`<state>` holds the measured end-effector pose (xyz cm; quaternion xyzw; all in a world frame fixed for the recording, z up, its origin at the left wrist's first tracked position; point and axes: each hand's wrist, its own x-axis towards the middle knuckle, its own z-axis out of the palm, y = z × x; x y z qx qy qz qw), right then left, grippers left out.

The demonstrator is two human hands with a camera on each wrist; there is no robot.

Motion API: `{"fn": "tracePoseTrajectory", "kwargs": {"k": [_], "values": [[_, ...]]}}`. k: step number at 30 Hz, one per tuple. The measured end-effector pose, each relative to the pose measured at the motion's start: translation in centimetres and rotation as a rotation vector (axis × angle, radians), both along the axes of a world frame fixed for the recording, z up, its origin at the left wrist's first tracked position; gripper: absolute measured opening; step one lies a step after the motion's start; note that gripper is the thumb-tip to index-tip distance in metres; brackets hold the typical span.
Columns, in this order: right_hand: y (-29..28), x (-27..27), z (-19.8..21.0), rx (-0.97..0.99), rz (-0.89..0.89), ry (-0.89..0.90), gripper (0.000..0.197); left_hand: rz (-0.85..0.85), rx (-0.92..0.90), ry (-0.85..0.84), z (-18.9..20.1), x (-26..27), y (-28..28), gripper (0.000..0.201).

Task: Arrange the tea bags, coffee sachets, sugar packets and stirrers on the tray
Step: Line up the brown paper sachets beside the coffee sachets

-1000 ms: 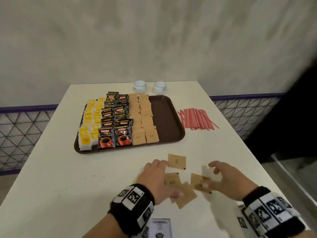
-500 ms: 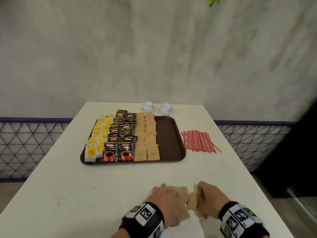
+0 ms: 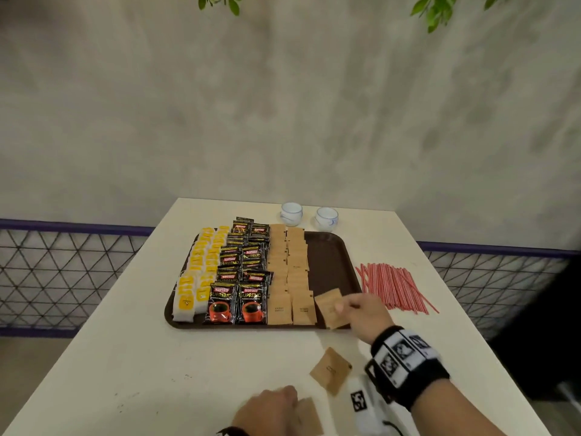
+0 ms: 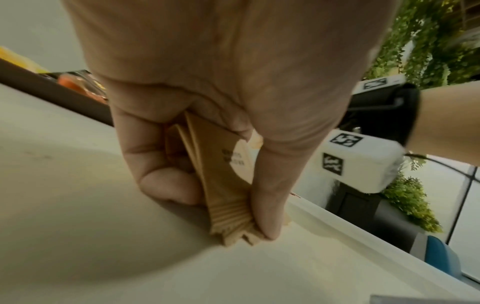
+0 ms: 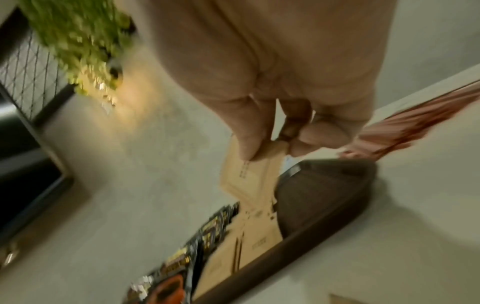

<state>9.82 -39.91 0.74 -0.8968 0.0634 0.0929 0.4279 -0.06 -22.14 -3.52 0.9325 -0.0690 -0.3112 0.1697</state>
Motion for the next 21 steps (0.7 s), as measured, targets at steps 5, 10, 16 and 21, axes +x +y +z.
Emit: {"fn": "tracePoseTrajectory", "kwargs": {"k": [5,10,16,21], "values": [[3.8,4.8,-2.6,-0.036,-0.220,0.052,0.014,0.114,-0.071,-0.054,-0.8,0.5,3.6,0.017],[4.7,5.5,-3.5,-0.159,-0.200,0.079,0.016,0.391,-0.385,-0.130,0.0,0.9,6.5,0.018],[4.5,3.5,-2.8,-0.105,-0.150,0.003,0.025,0.557,-0.766,-0.124,1.2,1.9,8.0,0.029],[5.5,-3.2,-0.7,0.434,0.193,0.227,0.015,0.638,-1.055,-0.095,2.2,2.8,6.8,0.032]]}}
